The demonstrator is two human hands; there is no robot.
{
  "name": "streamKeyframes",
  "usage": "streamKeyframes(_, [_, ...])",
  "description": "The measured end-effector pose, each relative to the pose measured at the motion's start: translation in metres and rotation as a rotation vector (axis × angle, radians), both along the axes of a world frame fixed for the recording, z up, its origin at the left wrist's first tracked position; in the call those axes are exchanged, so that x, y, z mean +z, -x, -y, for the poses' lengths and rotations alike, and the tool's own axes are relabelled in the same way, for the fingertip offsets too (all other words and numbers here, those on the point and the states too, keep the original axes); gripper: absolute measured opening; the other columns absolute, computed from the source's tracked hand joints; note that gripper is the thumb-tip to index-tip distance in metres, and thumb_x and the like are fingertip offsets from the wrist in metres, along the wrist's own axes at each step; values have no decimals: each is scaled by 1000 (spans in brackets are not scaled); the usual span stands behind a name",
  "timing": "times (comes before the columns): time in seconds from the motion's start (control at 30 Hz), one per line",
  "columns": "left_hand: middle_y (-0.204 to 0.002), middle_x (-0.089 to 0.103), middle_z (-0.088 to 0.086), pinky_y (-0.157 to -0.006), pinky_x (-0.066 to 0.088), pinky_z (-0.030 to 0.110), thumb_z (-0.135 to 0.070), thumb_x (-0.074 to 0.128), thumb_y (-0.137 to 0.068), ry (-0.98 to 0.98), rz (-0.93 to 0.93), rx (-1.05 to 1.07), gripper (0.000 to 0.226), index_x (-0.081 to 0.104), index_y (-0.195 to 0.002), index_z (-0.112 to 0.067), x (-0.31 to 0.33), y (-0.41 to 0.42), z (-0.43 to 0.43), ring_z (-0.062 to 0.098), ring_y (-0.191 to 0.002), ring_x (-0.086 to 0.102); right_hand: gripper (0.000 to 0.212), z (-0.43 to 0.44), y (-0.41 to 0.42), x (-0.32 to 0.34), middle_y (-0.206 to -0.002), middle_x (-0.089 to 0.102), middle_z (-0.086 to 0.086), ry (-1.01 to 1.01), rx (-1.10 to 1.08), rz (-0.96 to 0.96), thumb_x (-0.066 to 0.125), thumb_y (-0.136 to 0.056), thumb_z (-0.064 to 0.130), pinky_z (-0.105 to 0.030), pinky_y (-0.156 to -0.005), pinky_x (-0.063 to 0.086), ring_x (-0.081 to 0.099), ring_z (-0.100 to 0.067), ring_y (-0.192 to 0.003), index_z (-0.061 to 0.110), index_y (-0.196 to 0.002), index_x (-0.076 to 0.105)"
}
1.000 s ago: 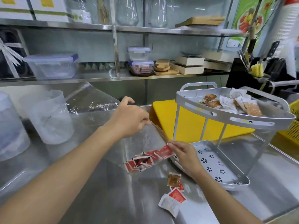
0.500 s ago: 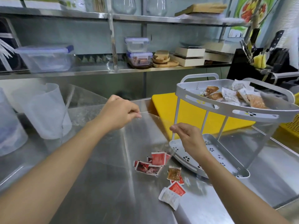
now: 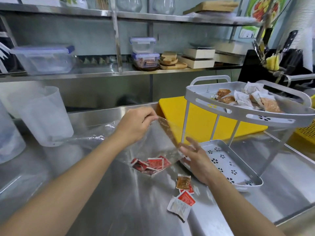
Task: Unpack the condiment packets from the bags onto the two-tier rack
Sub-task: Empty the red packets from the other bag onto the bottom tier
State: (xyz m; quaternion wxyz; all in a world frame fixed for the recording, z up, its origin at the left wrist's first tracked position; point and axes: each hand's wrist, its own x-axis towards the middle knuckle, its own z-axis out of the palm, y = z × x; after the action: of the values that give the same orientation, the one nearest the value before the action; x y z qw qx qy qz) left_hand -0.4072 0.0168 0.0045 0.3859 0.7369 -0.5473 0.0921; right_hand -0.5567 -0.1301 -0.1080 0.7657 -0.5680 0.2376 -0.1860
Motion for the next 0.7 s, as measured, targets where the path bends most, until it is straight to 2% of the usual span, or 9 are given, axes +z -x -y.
streamKeyframes(0.07, [-62, 52, -13, -65, 37, 28, -13, 56, -88, 39, -118, -16, 18, 59, -71, -19, -1, 5, 1, 7, -62, 49, 73, -2, 1, -17, -120, 63, -2, -14, 94, -48, 83, -53, 31, -34, -89, 40, 57, -20, -106, 22, -120, 57])
streamKeyframes(0.13, [-63, 54, -6, -67, 41, 32, -11, 55, -88, 63, -234, -32, 25, 56, -68, -25, 1, 6, 1, 15, -65, 52, 45, -6, -4, -24, -112, 67, -2, 38, 90, -59, 79, -60, 31, -37, -92, 37, 57, -22, -105, 21, -103, 69])
streamKeyframes(0.2, [-64, 56, -2, -68, 43, 34, -13, 55, -88, 27, -239, -11, 26, 56, -67, -27, 4, 5, 2, 17, -67, 53, 24, -10, -9, -23, -96, 70, -7, 23, 8, -9, 72, -67, 29, -43, -92, 38, 58, -27, -96, 14, -86, 72])
streamKeyframes(0.27, [-65, 57, 0, -68, 42, 34, -15, 55, -88, -2, -182, 56, 19, 59, -70, -19, 4, 3, 1, 20, -67, 52, 18, -13, -11, -14, -88, 68, -14, -40, -70, 55, 66, -74, 27, -48, -90, 42, 60, -30, -89, 9, -78, 65])
streamKeyframes(0.4, [-72, 49, -14, -68, 34, 30, -37, 63, -80, -83, -58, 74, 22, 58, -83, -16, 1, -1, -1, 15, -72, 46, 22, -4, -1, 7, -69, 68, -6, -39, -281, 118, 49, -92, 19, -34, -64, 48, 63, -22, -68, 13, -71, 53])
streamKeyframes(0.47, [-96, 55, -9, -84, 32, 32, -43, 71, -71, -271, 30, 86, 40, 56, -99, -18, -2, 1, 5, 16, -95, 48, 26, 7, 9, 15, -58, 66, 2, 16, -372, 160, 47, -93, 17, -32, -63, 43, 59, -19, -65, 15, -68, 52])
streamKeyframes(0.53, [-105, 58, 0, -87, 30, 35, -37, 71, -74, -349, 111, 143, 37, 55, -102, -19, -8, 7, 16, 22, -108, 49, 25, 19, 19, 22, -59, 65, 3, 104, -438, 167, 48, -93, 17, -33, -68, 40, 58, -19, -69, 15, -68, 52])
streamKeyframes(0.63, [-79, 61, 4, -70, 38, 33, -29, 65, -81, -206, 64, 188, 14, 60, -83, -16, -10, 20, 37, 32, -90, 58, 21, 34, 35, 35, -68, 65, -2, 199, -515, 172, 48, -93, 18, -31, -70, 40, 59, -16, -72, 14, -73, 52])
streamKeyframes(0.7, [-78, 66, 8, -68, 46, 37, -32, 60, -84, -108, 18, 192, 16, 58, -81, -17, -11, 30, 56, 35, -83, 59, 22, 44, 47, 45, -65, 67, 4, 255, -574, 187, 47, -93, 16, -31, -72, 42, 61, -15, -72, 16, -72, 53])
